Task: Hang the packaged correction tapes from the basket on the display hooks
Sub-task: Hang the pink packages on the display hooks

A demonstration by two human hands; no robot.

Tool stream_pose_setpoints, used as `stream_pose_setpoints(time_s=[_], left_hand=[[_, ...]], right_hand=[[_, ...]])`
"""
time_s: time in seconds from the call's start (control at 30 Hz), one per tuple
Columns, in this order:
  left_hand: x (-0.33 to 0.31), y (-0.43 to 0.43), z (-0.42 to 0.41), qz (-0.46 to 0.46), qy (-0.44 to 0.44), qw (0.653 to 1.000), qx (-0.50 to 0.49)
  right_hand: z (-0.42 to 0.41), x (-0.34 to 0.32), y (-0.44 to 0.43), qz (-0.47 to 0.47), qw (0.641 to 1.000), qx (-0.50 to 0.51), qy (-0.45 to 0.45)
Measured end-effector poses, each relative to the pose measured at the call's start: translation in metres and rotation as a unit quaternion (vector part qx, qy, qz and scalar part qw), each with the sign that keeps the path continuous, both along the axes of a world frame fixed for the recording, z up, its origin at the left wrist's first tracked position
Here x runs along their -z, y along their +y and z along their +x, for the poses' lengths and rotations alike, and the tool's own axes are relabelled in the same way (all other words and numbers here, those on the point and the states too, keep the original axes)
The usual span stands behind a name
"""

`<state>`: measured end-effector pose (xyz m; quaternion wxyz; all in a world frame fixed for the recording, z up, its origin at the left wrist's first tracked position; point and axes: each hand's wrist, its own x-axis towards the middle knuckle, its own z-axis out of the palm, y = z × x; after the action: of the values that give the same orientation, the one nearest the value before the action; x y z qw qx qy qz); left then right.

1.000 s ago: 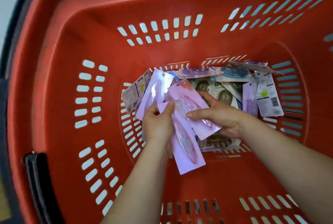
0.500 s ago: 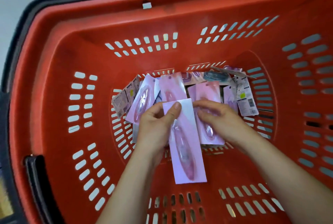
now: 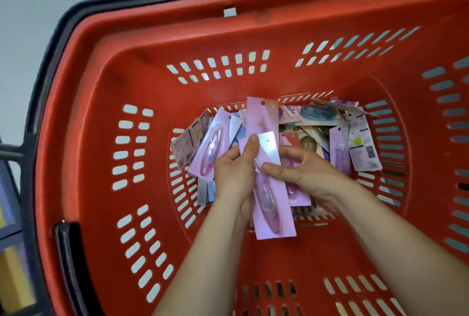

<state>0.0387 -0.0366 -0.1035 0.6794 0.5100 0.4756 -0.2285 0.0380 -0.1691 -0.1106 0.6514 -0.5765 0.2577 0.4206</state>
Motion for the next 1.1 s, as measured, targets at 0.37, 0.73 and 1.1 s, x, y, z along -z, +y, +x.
stream_pose_setpoints(time_s=[0.37,0.73,1.1], left_hand=[[0.042,0.039,0.022,0.424,-0.023,0.809,0.406],[0.042,0.033,0.016,0.48,-0.075,0.731,0.479],[0.084,0.007,-0.003,0.446,-0.164,0.478,0.738]], right_hand=[[0.003,0.021,-0.011,-0.146,0.988,0.035,-0.02],[-0.008,0.021,-0.041,-0.224,0.97,0.045,-0.083],[-0.018,0.002,-0.08,-0.252,0.957,0.009,-0.145]])
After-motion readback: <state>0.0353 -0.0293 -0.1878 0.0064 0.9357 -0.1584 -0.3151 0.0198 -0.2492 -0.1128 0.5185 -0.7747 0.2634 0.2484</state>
